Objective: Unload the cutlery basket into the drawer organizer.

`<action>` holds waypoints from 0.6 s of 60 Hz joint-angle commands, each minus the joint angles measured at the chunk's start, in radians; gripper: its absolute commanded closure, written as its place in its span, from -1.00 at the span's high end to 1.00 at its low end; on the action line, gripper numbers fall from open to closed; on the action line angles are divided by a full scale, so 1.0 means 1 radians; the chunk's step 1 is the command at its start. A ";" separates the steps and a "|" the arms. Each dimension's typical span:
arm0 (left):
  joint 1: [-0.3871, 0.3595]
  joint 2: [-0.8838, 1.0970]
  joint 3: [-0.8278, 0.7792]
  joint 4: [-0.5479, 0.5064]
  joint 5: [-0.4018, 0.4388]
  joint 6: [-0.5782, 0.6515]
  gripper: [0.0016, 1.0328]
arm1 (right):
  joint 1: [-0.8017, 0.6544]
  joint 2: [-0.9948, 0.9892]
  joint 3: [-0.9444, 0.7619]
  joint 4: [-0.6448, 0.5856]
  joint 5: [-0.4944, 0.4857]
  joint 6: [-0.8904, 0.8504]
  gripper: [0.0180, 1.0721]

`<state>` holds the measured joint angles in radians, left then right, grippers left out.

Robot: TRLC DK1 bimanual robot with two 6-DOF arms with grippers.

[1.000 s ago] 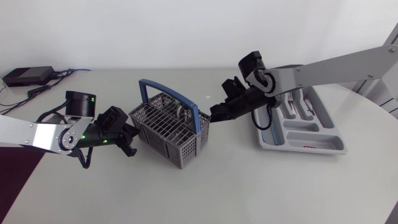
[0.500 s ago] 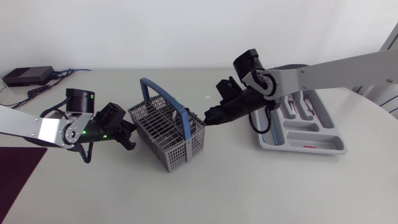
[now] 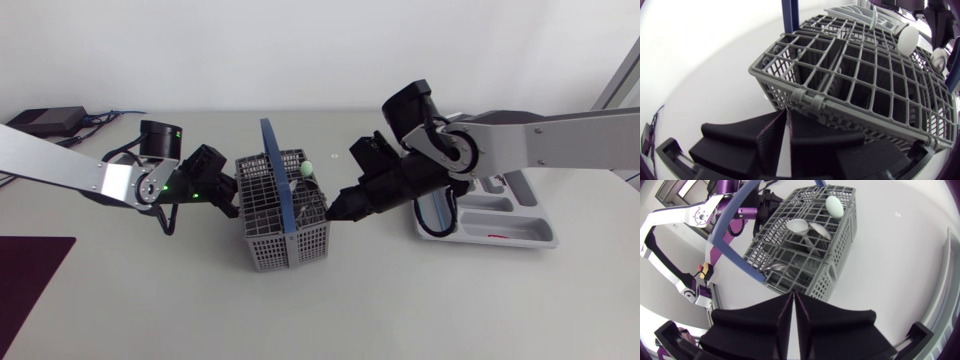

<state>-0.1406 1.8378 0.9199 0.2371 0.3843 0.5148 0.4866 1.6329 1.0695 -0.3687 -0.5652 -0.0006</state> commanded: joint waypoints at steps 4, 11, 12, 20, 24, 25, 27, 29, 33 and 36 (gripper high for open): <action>-0.053 0.052 0.071 -0.022 0.016 -0.033 -0.46 | 0.030 -0.036 -0.063 -0.021 -0.009 -0.009 -0.79; -0.070 0.072 0.108 -0.044 0.014 -0.033 -0.46 | 0.058 -0.061 -0.083 -0.029 -0.007 -0.007 -0.79; -0.071 0.072 0.109 -0.045 0.014 -0.033 -0.46 | 0.058 -0.067 -0.085 -0.030 -0.007 -0.007 -0.79; -0.048 0.057 0.102 -0.051 0.014 -0.030 -0.46 | 0.014 -0.157 -0.091 -0.049 -0.004 -0.012 -0.79; -0.033 0.046 0.091 -0.053 0.014 -0.027 -0.46 | -0.037 -0.188 -0.092 -0.059 -0.007 -0.022 -0.79; -0.030 0.043 0.088 -0.053 0.014 -0.025 -0.46 | -0.051 -0.192 -0.094 -0.059 -0.007 -0.024 -0.79; -0.025 0.041 0.088 -0.053 0.014 -0.025 -0.46 | -0.072 -0.194 -0.094 -0.059 -0.009 -0.029 -0.79; -0.019 0.037 0.088 -0.053 0.014 -0.025 -0.46 | -0.097 -0.192 -0.095 -0.055 -0.005 -0.033 -0.79; -0.011 0.037 0.097 -0.056 0.014 -0.025 -0.46 | -0.112 -0.182 -0.108 -0.030 0.019 -0.036 -0.79; -0.008 0.043 0.112 -0.061 0.013 -0.027 -0.46 | -0.121 -0.157 -0.114 0.001 0.034 -0.035 -0.79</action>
<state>-0.1570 1.8877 1.0027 0.1864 0.3885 0.4969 0.3740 1.4433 0.9924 -0.3889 -0.5457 -0.0196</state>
